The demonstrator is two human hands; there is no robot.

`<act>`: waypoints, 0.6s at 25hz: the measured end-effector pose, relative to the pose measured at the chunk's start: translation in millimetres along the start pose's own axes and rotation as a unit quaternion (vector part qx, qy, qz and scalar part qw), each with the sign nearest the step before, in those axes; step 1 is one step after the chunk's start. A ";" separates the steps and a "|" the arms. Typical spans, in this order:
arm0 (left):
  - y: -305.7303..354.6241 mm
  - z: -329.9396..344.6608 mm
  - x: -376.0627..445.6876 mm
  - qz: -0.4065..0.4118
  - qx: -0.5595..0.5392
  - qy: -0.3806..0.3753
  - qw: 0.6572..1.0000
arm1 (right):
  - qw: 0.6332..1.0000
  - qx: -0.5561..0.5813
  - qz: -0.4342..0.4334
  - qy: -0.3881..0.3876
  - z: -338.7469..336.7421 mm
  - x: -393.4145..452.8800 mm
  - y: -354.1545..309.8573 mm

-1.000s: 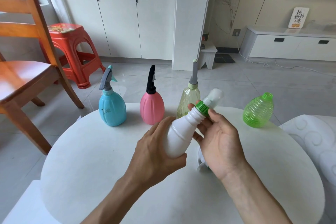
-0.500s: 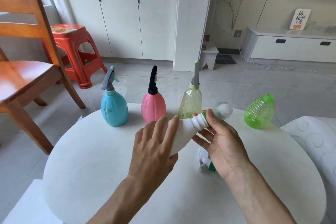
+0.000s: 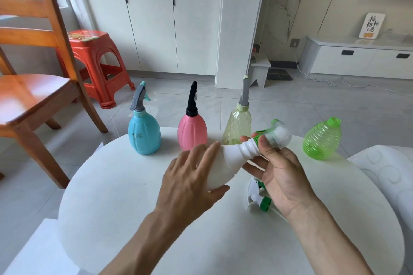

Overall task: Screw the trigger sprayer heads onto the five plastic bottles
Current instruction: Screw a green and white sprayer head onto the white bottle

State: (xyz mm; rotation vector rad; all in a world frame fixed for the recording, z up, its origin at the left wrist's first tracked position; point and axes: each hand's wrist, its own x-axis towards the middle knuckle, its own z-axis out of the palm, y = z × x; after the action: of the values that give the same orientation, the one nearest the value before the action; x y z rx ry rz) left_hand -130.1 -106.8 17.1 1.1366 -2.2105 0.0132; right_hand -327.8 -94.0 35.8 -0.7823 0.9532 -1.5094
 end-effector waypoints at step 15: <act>-3.1 -13.9 1.0 -0.062 -0.192 -0.111 0.973 | 0.989 0.061 -0.070 -0.119 -5.0 3.4 -4.3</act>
State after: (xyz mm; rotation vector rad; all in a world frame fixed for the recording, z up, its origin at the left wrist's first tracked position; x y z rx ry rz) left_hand -120.8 -105.4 27.9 1.0915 -2.1974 -0.5962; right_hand -334.6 -96.5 37.3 -0.9330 0.6337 -1.5372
